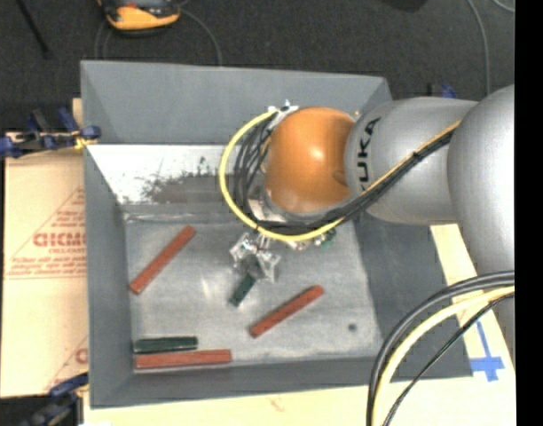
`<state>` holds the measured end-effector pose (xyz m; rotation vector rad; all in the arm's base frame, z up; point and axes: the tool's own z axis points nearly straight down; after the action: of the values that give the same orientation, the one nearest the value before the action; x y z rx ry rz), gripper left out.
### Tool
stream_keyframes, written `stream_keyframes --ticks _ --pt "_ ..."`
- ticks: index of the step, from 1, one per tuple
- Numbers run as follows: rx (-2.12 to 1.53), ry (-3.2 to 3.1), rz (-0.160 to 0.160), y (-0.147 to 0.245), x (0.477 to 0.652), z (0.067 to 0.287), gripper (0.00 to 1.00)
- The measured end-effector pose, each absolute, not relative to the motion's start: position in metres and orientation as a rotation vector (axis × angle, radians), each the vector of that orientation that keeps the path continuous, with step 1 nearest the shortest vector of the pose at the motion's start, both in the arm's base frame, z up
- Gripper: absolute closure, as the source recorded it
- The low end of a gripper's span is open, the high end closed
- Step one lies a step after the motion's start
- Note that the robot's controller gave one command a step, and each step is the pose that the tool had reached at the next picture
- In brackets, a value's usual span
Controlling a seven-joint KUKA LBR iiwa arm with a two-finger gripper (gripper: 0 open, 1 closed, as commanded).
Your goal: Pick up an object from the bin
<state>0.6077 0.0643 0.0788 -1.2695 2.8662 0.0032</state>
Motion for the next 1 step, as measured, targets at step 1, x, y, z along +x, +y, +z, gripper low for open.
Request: stream_keyframes --ticks 1 --pt "-1.270 2.869 0.003 0.0639 0.6068 0.0775 0.00"
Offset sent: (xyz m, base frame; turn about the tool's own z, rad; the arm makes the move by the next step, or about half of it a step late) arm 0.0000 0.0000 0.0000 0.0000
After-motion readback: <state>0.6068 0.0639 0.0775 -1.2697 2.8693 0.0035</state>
